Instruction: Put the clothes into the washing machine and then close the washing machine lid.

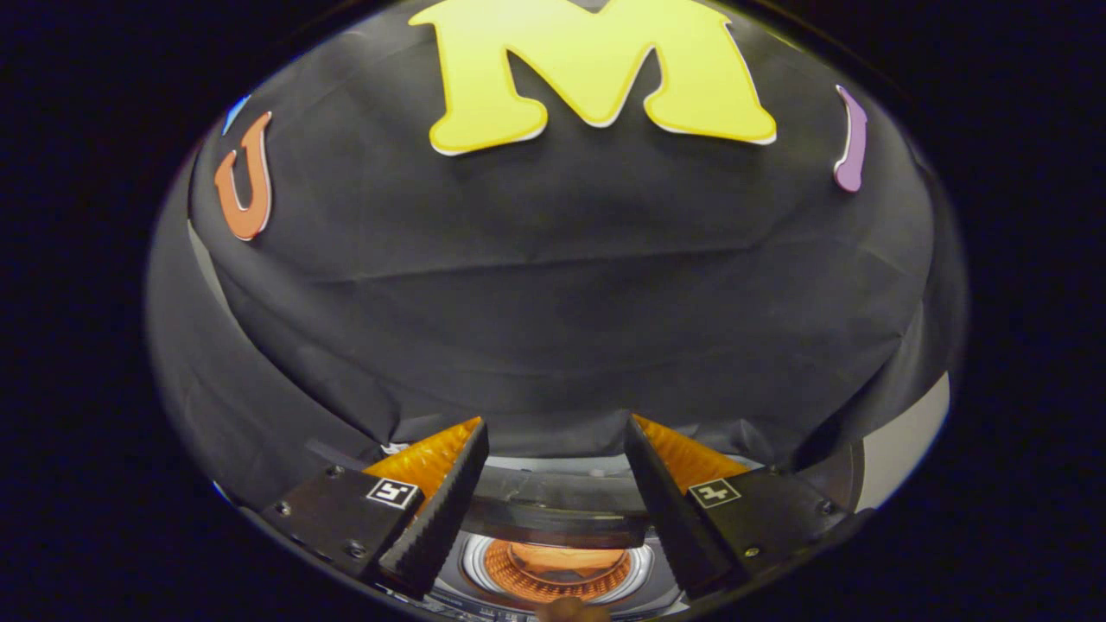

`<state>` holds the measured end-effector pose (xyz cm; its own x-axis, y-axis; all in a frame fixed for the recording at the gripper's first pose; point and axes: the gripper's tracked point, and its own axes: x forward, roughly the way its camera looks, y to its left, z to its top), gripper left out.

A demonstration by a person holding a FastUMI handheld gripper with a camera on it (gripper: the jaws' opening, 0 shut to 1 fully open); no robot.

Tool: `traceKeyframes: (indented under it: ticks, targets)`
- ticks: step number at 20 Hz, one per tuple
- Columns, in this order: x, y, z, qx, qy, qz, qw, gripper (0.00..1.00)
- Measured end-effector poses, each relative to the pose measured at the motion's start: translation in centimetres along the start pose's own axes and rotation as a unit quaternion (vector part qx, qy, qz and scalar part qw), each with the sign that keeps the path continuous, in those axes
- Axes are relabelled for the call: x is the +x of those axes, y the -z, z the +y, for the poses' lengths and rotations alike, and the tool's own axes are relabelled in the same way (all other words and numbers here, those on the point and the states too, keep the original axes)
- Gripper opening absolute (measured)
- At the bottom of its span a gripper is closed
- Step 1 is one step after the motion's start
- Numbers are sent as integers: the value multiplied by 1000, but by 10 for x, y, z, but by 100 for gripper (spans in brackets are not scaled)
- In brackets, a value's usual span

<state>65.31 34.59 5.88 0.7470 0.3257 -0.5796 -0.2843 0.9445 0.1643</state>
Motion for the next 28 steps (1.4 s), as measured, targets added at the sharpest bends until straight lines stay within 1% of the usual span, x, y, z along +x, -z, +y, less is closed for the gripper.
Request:
traceKeyframes:
  ticks: [3,6,8,12,16,22,28]
  targets:
    - [6,8,-4,0,-4,13,1000,98]
    - [6,13,-3,6,-12,13,1000,99]
    - [5,12,-4,-1,-12,4,1000,100]
    - [-6,11,-1,-19,-19,-46,999,100]
    - [-11,14,1,-36,-27,-102,994,100]
    - [-21,22,3,-43,-28,-128,990,100]
    - [-26,29,4,-45,-29,-139,989,100]
